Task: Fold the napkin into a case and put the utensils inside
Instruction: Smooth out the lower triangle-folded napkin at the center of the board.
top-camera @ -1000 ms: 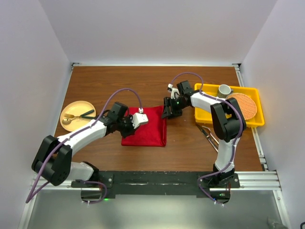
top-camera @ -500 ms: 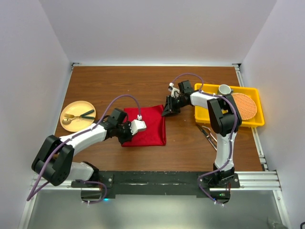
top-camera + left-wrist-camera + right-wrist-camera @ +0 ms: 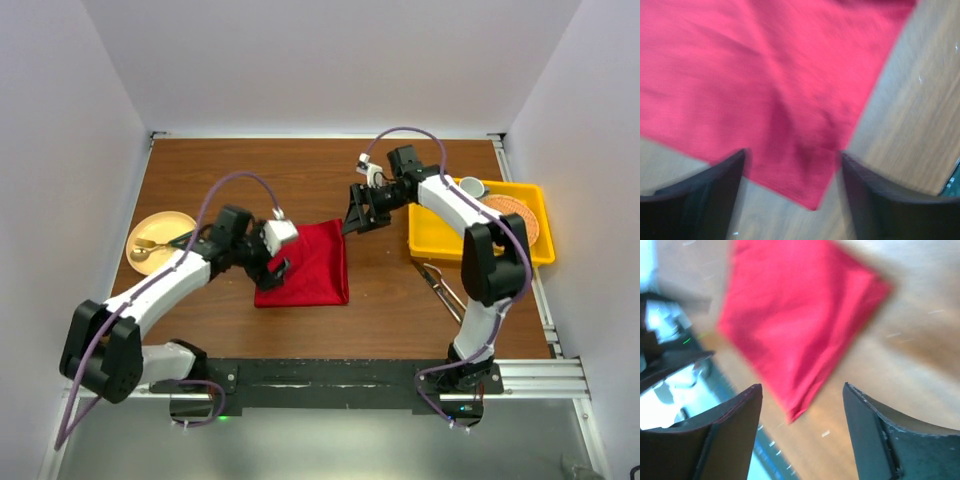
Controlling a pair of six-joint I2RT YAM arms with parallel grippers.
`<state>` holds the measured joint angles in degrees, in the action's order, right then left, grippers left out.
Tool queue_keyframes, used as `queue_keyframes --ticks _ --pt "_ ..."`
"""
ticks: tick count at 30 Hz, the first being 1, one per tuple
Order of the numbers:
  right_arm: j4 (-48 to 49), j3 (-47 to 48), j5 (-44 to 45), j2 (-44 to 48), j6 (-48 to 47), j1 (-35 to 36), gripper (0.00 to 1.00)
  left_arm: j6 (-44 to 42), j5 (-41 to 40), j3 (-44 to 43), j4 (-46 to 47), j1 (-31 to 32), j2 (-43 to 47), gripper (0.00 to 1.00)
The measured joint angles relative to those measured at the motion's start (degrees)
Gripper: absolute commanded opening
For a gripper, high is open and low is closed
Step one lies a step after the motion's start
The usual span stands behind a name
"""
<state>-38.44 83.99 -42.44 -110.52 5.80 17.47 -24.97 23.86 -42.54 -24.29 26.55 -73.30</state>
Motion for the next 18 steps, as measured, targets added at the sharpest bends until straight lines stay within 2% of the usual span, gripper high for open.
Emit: queue_keyframes --ticks 1,2,3,6,10,14,18 --pt "-0.74 -0.87 -1.51 2.8 -0.68 0.74 0.87 1.53 1.14 -1.6 -0.28 -2.12 0.94 1.0" --pt "-1.18 -1.81 -2.51 4.7 -0.72 1.57 0.97 2.25 1.66 -2.6 -0.37 -3.61 1.64 1.0" --pt "-1.09 -3.54 -3.78 7.13 -0.72 2.95 0.98 3.58 2.45 -3.91 -0.55 -5.7 2.47 1.0" --pt "0.22 -10.71 -7.91 12.09 0.35 8.98 0.98 9.73 3.34 -7.69 0.09 -10.75 5.27 1.0" --pt "2.4 -16.92 -10.73 10.71 2.43 14.67 0.98 21.66 4.63 -7.78 3.54 -12.9 9.05 1.0" --pt "5.84 -21.4 -11.5 7.56 5.22 15.54 0.98 35.91 12.28 -0.59 12.59 -14.56 12.7 1.0" --pt "8.63 -23.37 -11.76 5.53 6.71 15.3 0.98 46.75 20.31 6.08 19.26 -14.53 10.27 1.0"
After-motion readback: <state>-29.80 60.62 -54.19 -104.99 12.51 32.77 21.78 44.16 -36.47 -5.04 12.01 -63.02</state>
